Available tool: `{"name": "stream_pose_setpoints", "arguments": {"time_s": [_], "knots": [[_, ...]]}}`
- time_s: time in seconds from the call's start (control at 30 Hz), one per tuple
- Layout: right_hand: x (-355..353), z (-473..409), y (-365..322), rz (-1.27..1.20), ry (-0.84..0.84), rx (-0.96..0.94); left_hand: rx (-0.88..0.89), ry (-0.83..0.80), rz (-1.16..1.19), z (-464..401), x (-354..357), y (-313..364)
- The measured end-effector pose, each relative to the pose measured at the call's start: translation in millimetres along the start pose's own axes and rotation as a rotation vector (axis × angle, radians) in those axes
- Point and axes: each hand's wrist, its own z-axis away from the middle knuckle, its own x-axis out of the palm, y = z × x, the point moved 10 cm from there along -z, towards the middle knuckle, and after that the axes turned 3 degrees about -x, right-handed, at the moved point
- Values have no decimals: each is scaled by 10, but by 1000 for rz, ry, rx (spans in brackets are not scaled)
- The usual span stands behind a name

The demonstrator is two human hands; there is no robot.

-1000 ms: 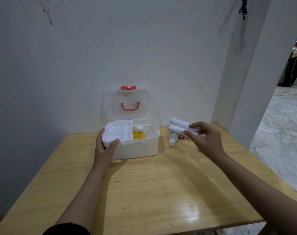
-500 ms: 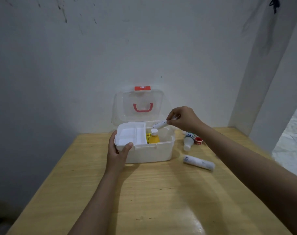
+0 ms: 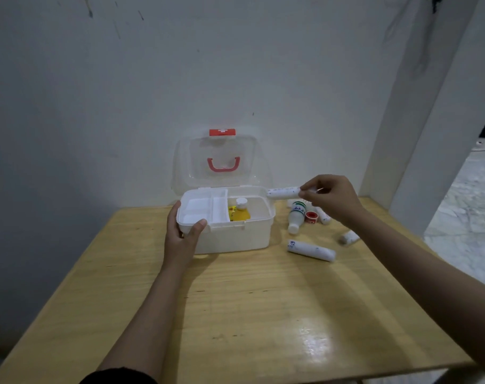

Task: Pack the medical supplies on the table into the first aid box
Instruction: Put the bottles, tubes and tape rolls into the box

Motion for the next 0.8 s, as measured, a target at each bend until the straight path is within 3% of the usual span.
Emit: {"name": "stream_pose_setpoints", "arguments": {"time_s": [0.43,0.8], "knots": [[-84,1011,955,-35,-13,267,-17,10,-7,14,2,-10],[31,1025,878,-56,-25,215,-21,-5,7,13,10,-28]]}}
